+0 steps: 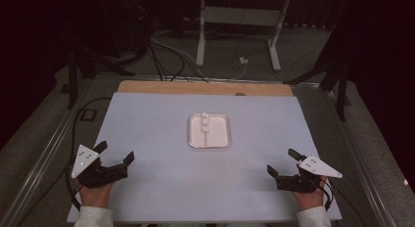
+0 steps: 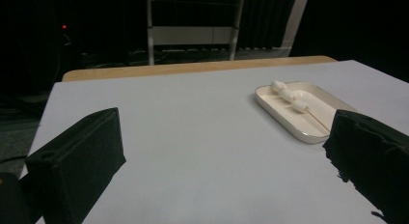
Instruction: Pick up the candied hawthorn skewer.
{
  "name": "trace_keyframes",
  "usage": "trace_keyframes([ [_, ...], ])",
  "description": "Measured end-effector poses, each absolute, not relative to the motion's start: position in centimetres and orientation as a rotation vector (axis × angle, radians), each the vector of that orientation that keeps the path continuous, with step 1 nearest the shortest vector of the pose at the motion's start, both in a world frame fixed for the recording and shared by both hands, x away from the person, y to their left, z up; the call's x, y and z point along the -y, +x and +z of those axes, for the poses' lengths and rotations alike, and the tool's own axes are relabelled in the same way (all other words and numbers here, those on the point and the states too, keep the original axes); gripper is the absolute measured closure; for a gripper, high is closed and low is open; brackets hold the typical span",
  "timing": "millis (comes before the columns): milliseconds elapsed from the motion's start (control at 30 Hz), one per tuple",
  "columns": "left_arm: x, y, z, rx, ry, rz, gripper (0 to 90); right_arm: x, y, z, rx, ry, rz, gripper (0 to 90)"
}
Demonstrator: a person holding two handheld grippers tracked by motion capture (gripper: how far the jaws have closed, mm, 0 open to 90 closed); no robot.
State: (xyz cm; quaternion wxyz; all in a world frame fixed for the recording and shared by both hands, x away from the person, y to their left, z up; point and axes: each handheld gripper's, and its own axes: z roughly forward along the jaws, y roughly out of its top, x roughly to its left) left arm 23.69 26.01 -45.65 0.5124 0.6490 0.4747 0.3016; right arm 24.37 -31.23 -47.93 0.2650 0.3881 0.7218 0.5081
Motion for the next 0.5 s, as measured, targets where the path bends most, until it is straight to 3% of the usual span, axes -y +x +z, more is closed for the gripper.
trace_keyframes([
  [500, -25.6, 24.2, -45.2, -1.175, 1.560, 0.689, 0.8, 31.4, 25.4, -47.8, -1.949, 1.092, 1.351, 0.8],
])
